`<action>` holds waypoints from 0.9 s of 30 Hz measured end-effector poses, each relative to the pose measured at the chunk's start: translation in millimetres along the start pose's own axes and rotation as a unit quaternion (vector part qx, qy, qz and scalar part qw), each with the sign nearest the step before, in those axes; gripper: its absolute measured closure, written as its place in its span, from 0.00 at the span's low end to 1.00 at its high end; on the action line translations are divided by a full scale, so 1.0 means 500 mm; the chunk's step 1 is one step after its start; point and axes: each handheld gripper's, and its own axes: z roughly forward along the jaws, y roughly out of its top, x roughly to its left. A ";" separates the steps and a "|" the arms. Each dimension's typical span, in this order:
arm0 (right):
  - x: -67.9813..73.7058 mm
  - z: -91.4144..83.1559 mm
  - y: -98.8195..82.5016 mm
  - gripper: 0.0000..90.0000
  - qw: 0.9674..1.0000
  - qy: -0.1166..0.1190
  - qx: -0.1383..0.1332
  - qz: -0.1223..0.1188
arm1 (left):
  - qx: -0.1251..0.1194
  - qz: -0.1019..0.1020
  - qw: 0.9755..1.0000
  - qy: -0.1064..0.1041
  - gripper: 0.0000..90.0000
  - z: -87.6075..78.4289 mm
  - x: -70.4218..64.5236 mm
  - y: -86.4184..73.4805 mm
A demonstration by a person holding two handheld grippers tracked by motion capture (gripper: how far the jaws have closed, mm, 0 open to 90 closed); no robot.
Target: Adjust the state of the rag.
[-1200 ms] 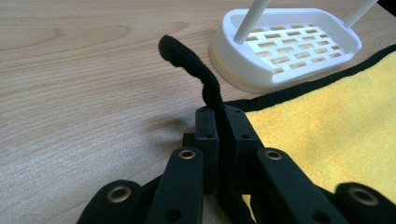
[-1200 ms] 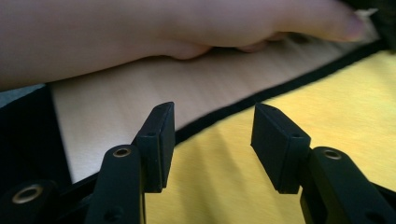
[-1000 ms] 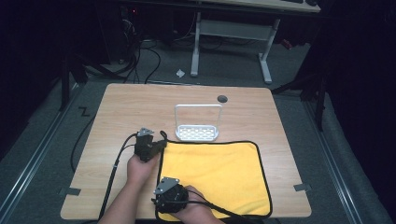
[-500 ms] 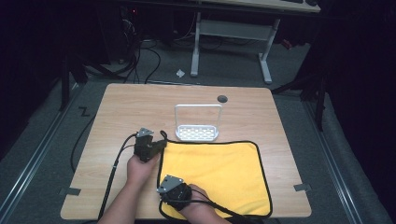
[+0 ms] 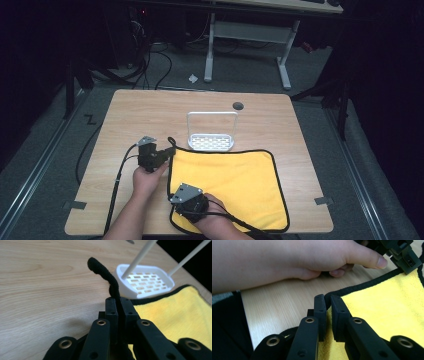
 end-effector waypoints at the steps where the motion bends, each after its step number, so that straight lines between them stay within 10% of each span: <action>1: 0.003 0.001 0.006 0.94 1.000 0.000 -0.002 -0.002 | -0.004 0.002 1.000 0.002 0.96 -0.007 0.002 0.002; 12: 0.064 0.060 0.082 0.93 0.999 0.033 -0.030 -0.017 | -0.004 0.019 0.998 0.056 0.96 -0.128 0.060 0.017; 19: 0.110 0.099 0.132 0.93 0.996 0.066 -0.051 -0.041 | -0.030 -0.015 0.996 0.080 0.96 -0.228 0.113 0.006; 27: 0.099 0.067 0.128 0.93 0.996 0.046 -0.060 -0.046 | -0.043 -0.005 0.997 0.062 0.96 -0.197 0.062 0.025</action>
